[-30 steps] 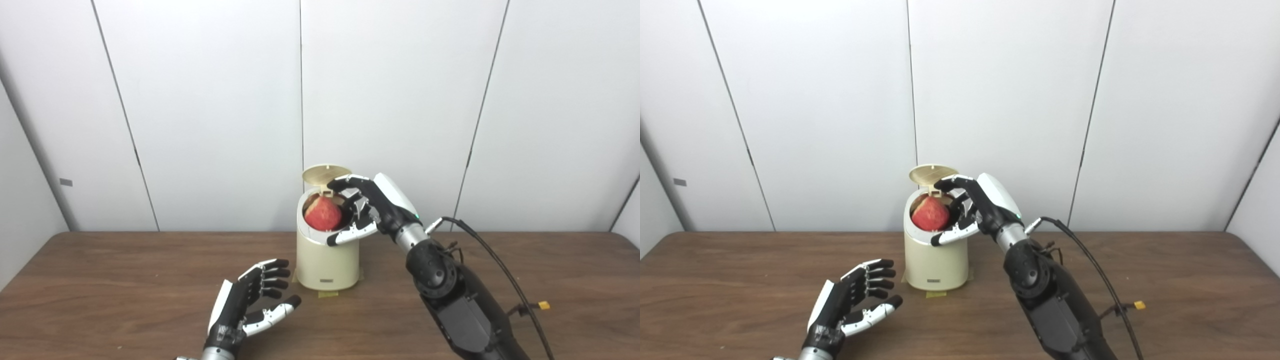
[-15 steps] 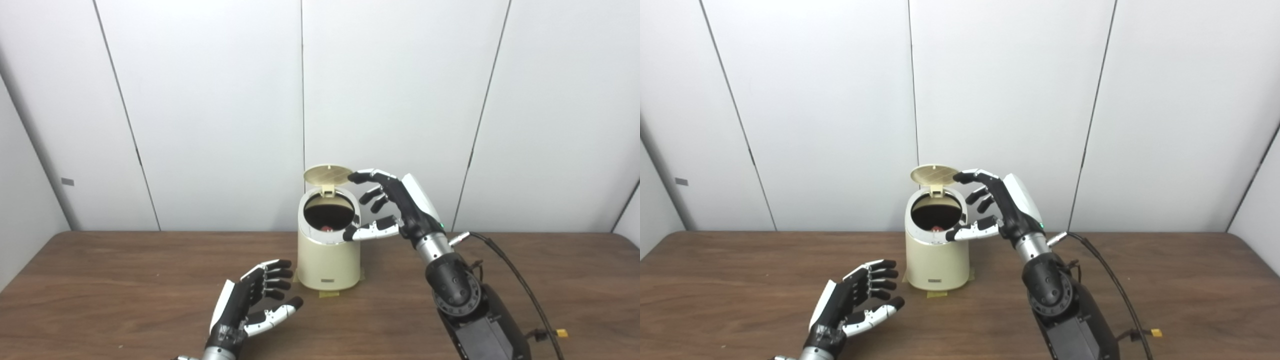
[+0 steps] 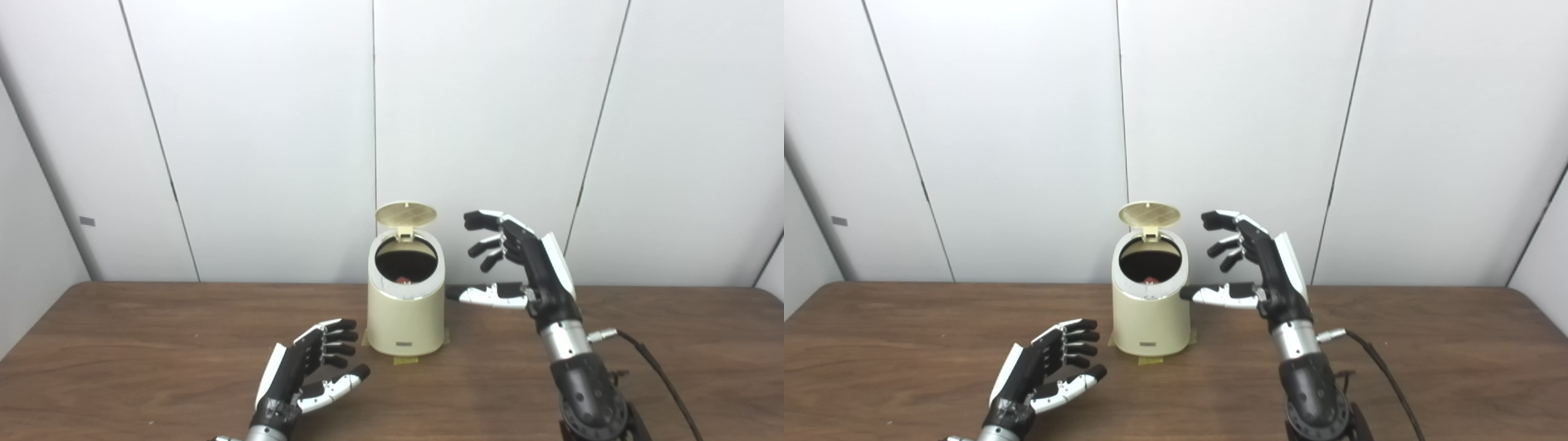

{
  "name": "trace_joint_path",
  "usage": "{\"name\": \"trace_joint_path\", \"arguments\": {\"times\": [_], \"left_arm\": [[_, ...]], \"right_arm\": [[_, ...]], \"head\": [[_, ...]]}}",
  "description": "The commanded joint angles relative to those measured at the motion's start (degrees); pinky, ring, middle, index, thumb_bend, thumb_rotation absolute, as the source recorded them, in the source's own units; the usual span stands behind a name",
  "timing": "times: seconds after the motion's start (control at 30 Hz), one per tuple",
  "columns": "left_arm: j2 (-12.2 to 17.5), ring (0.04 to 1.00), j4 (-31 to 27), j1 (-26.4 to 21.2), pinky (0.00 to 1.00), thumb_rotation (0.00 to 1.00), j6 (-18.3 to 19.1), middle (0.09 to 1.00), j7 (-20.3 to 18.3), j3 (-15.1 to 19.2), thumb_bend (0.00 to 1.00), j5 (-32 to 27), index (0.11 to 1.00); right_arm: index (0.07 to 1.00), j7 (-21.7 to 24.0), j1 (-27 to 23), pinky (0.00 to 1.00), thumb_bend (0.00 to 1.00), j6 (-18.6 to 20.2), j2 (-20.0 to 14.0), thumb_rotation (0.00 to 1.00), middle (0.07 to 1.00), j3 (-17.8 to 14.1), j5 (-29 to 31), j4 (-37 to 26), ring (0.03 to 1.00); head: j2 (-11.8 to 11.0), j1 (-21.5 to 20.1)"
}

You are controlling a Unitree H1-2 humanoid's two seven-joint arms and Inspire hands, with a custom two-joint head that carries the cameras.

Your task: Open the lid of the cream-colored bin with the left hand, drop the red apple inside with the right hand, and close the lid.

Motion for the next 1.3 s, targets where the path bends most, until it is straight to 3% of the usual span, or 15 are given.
{"name": "trace_joint_path", "arguments": {"times": [0.0, 0.1, 0.3, 0.47, 0.57, 0.67, 0.8, 0.97, 1.13, 1.27], "left_arm": [[0.8, 0.67, -1.0, 0.3, 0.62, 0.12, -1.7, 0.722, 0.0, 0.4, 0.67, 0.0, 0.751], [1.0, 0.662, -1.2, 0.5, 0.62, 0.13, -2.5, 0.717, -0.2, 0.6, 0.67, -0.5, 0.75], [1.2, 0.666, -2.1, 0.9, 0.61, 0.16, -4.0, 0.72, -0.3, 1.2, 0.68, -1.2, 0.752], [0.7, 0.685, -3.9, 1.3, 0.62, 0.17, -4.9, 0.733, -0.1, 1.9, 0.69, -2.1, 0.762], [1.1, 0.733, -5.9, 0.8, 0.66, 0.23, -4.0, 0.783, -0.5, 2.0, 0.71, -2.2, 0.815], [2.2, 0.8, -6.7, -1.3, 0.67, 0.34, -3.7, 0.843, -1.0, 2.1, 0.8, -1.6, 0.879], [4.1, 0.852, -8.1, -5.0, 0.74, 0.41, -0.2, 0.881, -1.9, 2.3, 0.87, -1.4, 0.917], [7.1, 0.912, -8.0, -10.5, 0.79, 0.46, 2.6, 0.937, -3.0, 2.2, 0.89, 0.9, 0.959], [8.7, 0.94, -6.1, -15.7, 0.83, 0.42, 5.7, 0.952, -4.2, 2.0, 0.91, 1.2, 0.96], [9.6, 0.929, -4.6, -19.3, 0.8, 0.39, 8.3, 0.955, -5.2, 1.1, 0.89, 2.8, 0.92]], "right_arm": [[0.777, 2.6, 0.6, 0.43, 0.79, -1.1, -1.4, 0.14, 0.785, -1.2, 4.7, -3.2, 0.626], [0.82, 6.6, 5.2, 0.49, 0.78, -2.3, -2.7, 0.15, 0.827, -2.4, 11.9, -5.0, 0.686], [0.825, 9.4, 10.6, 0.49, 0.8, -7.3, -3.4, 0.15, 0.806, -3.5, 17.0, -5.7, 0.652], [0.81, 8.1, 15.2, 0.51, 0.78, -3.9, -2.2, 0.13, 0.793, -4.1, 16.7, -9.3, 0.649], [0.811, 7.7, 17.2, 0.52, 0.77, -4.4, -1.5, 0.14, 0.794, -4.8, 16.8, -9.5, 0.656], [0.807, 7.6, 17.5, 0.51, 0.78, -4.4, -1.6, 0.16, 0.796, -5.3, 15.9, -9.2, 0.666], [0.806, 7.5, 17.1, 0.51, 0.79, -4.9, -1.6, 0.15, 0.797, -6.2, 16.5, -8.3, 0.656], [0.806, 7.9, 16.7, 0.51, 0.79, -5.0, -1.5, 0.16, 0.796, -6.6, 17.0, -7.4, 0.65], [0.795, 7.7, 16.7, 0.52, 0.8, -5.2, -1.5, 0.18, 0.794, -6.6, 16.5, -7.0, 0.654], [0.79, 7.5, 16.8, 0.53, 0.8, -5.1, -1.4, 0.18, 0.787, -6.6, 16.1, -7.0, 0.65]], "head": [[0.1, 0.1], [0.0, -0.1], [0.0, 0.0], [0.2, 0.6], [0.2, 0.2], [0.1, 0.2], [-0.2, 0.6], [-0.6, 0.7], [-0.7, 0.9], [-0.8, 0.7]]}}
